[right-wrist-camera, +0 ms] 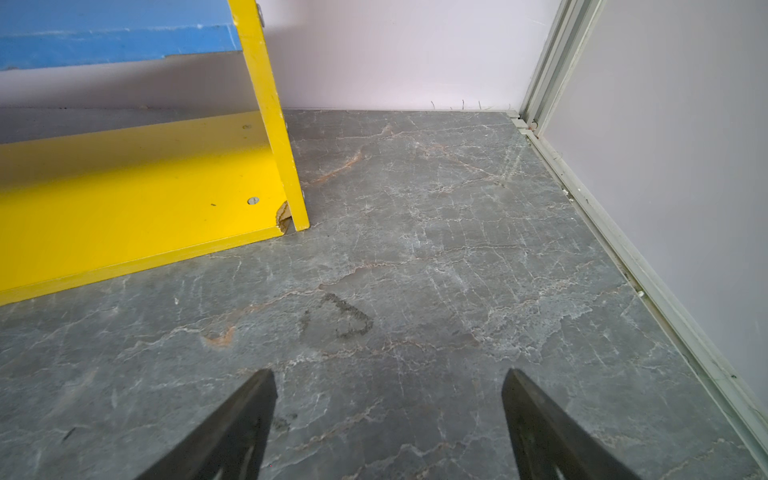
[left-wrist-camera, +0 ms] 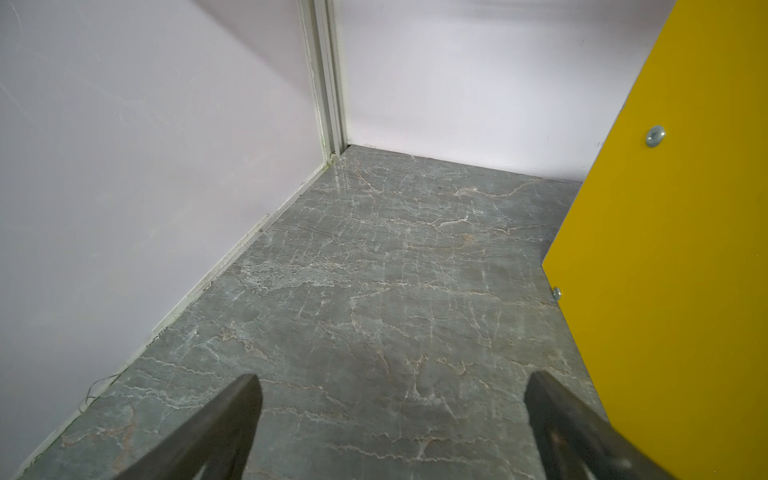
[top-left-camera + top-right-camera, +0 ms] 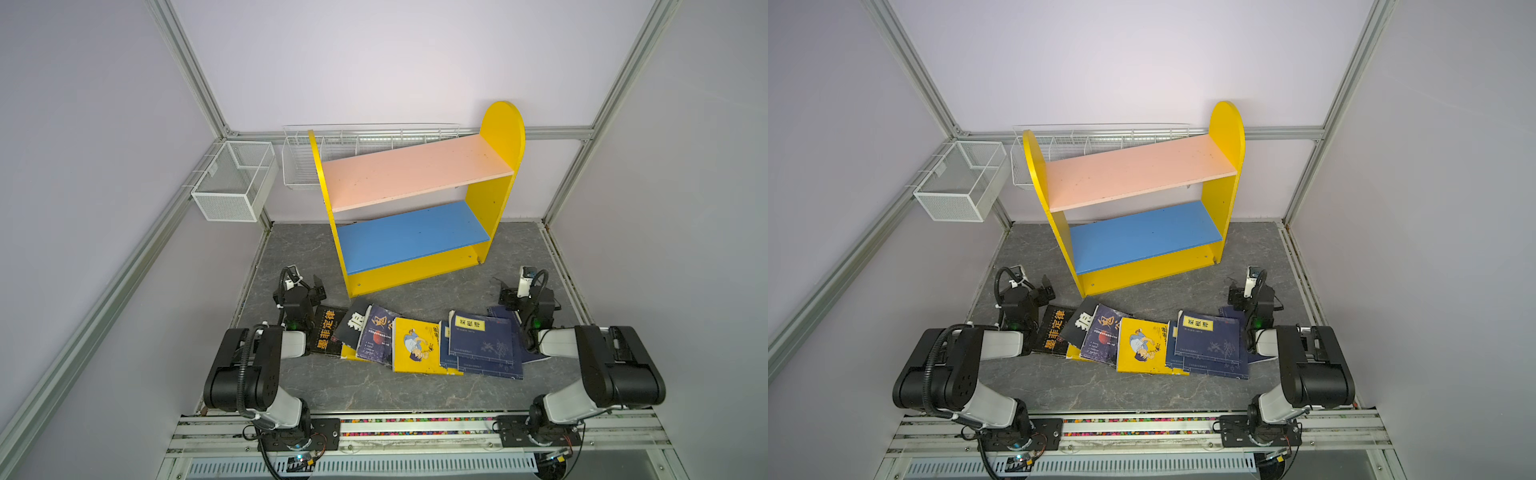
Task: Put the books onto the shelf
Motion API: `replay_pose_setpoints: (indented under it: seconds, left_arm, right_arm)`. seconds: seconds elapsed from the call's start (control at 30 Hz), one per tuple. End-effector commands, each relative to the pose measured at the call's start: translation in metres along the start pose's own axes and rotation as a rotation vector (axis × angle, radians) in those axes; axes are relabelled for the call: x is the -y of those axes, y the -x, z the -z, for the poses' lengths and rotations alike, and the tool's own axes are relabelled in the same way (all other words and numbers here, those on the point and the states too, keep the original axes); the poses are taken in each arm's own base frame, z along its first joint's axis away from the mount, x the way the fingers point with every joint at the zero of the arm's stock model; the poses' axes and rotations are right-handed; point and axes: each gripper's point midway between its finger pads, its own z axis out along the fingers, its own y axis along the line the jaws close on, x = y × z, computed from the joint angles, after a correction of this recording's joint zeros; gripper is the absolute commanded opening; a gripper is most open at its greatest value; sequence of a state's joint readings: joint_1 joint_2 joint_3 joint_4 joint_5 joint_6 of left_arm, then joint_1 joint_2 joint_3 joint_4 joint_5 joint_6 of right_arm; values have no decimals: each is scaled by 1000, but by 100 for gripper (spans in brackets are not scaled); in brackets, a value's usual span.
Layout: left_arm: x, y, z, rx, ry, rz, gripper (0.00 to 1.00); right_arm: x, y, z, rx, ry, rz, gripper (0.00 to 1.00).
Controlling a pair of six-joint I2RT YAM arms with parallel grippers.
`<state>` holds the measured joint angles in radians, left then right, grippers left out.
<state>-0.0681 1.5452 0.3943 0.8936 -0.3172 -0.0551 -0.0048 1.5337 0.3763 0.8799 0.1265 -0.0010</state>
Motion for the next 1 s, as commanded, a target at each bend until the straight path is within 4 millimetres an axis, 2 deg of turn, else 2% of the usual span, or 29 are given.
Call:
replay_pose_setpoints:
  seconds: [0.0, 0.97]
  left_arm:
    - [-2, 0, 0, 9, 4, -10, 99]
    - [-1, -1, 0, 8, 3, -11, 99]
  right_arm:
    - [-2, 1, 0, 3, 4, 17, 88]
    - [-1, 2, 0, 4, 0, 15, 88]
